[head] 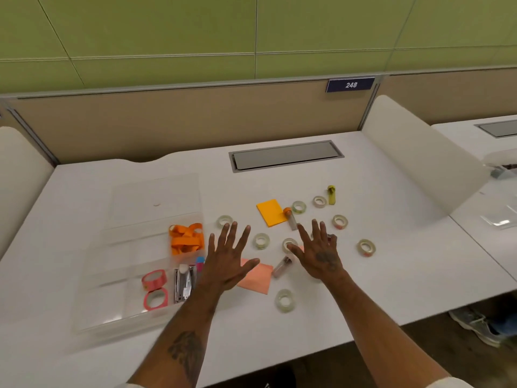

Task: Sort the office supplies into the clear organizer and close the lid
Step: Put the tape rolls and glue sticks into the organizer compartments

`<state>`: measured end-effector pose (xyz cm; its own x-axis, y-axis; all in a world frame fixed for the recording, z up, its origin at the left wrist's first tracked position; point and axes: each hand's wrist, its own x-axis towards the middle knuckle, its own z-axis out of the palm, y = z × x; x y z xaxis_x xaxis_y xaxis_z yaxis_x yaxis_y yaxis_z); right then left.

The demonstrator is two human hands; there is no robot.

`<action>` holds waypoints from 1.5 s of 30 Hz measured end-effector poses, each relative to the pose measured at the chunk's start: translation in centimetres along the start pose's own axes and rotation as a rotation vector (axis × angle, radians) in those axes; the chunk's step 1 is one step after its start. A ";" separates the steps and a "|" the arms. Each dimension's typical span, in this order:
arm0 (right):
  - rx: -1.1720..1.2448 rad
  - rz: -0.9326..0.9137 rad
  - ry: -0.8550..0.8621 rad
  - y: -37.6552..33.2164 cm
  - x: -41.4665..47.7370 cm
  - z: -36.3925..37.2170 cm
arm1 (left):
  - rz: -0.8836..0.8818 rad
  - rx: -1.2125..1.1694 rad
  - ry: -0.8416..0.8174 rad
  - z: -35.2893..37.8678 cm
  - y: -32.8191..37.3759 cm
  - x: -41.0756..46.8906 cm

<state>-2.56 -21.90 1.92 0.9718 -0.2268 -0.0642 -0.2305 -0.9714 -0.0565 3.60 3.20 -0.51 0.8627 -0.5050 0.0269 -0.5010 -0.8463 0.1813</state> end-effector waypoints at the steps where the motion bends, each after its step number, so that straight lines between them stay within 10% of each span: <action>1: 0.006 -0.003 0.002 0.9 0.1 0.0 | -0.001 -0.005 -0.008 0.3 0.9 0.3; 21: 0.038 -0.021 -0.061 10.0 4.1 3.4 | -0.122 -0.039 -0.115 3.3 9.2 2.0; 31: 0.566 0.058 0.221 9.2 5.3 1.3 | -0.091 -0.062 -0.142 4.3 10.4 2.9; 45: 0.959 0.108 0.098 6.6 7.2 -0.2 | -0.192 -0.333 -0.083 2.4 9.4 3.0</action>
<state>2.96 -29.93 1.29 0.9328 -0.3586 -0.0358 -0.2189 -0.4850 -0.8467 1.28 -6.68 -1.04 0.9234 -0.3662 -0.1154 -0.2694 -0.8320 0.4849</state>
